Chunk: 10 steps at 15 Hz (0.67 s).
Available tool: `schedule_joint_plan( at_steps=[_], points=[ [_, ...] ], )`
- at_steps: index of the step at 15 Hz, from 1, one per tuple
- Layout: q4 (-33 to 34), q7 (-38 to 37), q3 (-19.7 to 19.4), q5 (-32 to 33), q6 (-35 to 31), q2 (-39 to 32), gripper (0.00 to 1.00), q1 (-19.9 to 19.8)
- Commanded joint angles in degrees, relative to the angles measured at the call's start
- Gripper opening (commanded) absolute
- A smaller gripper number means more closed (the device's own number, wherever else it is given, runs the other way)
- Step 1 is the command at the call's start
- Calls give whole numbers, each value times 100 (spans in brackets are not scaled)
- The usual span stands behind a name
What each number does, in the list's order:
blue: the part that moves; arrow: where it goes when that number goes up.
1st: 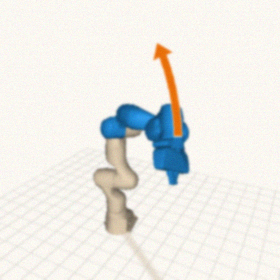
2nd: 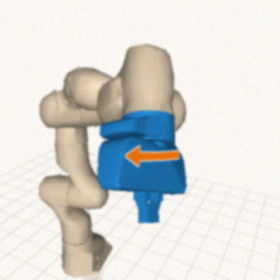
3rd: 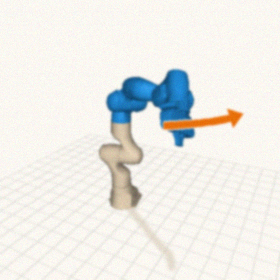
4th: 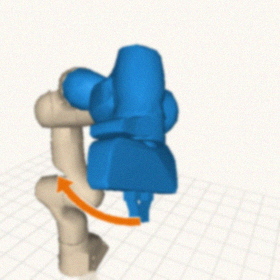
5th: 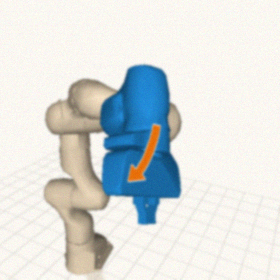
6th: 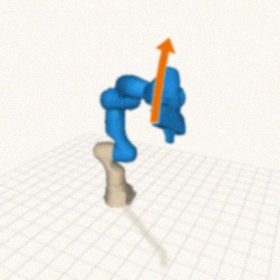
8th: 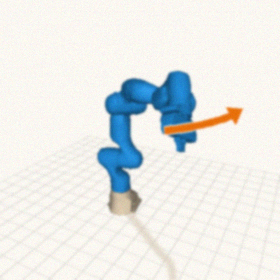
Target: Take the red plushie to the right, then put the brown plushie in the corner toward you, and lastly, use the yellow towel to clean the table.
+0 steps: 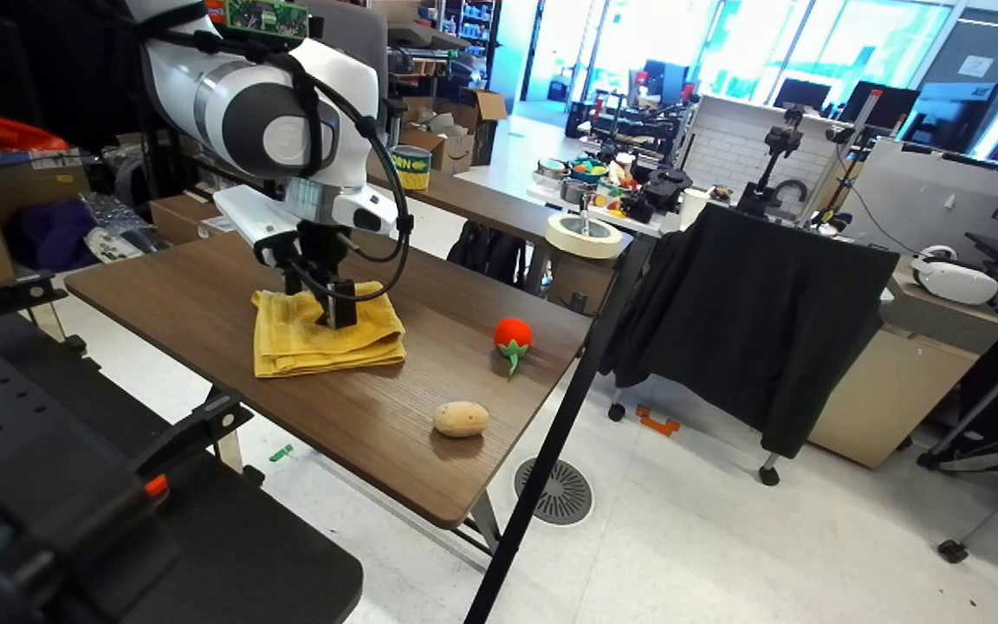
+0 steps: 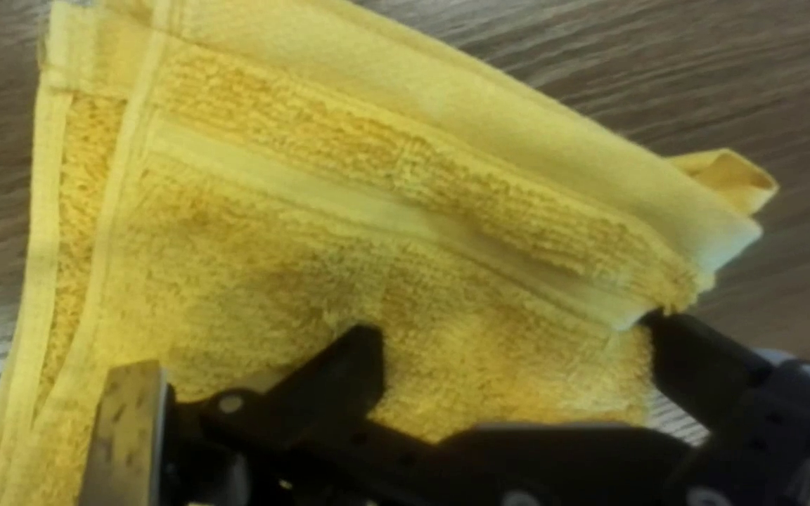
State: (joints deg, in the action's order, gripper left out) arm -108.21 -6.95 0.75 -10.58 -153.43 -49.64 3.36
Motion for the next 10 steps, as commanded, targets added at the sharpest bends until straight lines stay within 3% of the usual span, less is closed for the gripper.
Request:
schedule_joint_plan(
  at_steps=[1, 5, 7, 10],
  points=[
    [315, -313, -272, 66, 27, -380, 100, -95],
    [399, -860, -454, -106, -147, -504, 100, -134],
    [515, -576, -76, -270, -22, -549, 100, -524],
    [701, -737, 556, -574, 60, -417, 100, -391]
  ],
)
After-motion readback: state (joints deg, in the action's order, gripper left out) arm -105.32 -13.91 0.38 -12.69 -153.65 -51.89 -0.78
